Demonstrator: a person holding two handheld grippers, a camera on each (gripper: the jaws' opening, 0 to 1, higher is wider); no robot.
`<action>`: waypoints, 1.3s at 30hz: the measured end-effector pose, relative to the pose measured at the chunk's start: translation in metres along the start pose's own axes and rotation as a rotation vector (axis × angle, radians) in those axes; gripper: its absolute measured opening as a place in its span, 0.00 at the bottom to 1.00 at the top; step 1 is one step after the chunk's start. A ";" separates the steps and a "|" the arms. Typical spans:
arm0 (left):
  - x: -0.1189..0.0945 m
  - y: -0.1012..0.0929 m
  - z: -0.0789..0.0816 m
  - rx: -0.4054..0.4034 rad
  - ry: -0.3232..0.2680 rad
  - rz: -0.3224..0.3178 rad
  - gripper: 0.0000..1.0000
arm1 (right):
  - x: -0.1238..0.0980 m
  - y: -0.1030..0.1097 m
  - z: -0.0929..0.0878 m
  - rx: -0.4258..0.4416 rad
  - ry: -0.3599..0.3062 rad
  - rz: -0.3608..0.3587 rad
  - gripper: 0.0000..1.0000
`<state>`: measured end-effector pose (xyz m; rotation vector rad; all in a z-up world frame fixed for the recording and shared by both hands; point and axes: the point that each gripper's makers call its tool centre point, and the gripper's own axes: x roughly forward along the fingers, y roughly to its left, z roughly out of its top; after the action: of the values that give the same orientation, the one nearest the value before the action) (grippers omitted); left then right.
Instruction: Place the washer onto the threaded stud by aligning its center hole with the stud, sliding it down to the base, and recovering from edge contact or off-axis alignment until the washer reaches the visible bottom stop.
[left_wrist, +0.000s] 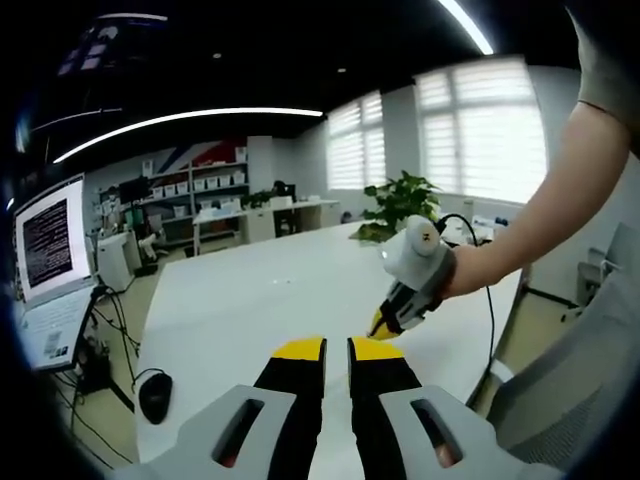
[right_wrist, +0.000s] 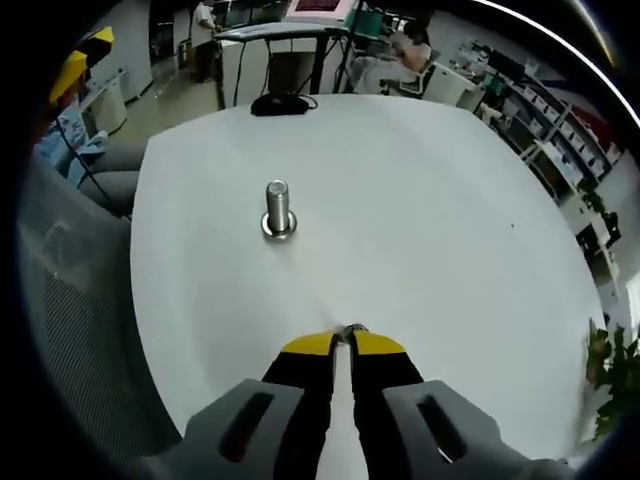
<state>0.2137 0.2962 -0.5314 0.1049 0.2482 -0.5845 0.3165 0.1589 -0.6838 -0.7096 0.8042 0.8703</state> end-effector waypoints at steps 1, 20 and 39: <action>0.000 0.000 0.000 -0.001 0.001 -0.001 0.06 | 0.000 0.000 0.001 0.004 -0.004 -0.002 0.10; 0.000 0.000 -0.001 0.002 0.005 0.000 0.06 | 0.002 -0.008 0.007 0.009 -0.036 -0.025 0.15; 0.000 0.000 -0.003 -0.004 0.012 -0.002 0.06 | -0.005 -0.011 0.004 0.087 -0.081 -0.026 0.17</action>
<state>0.2132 0.2963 -0.5346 0.1046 0.2609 -0.5858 0.3252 0.1557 -0.6753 -0.6037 0.7539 0.8305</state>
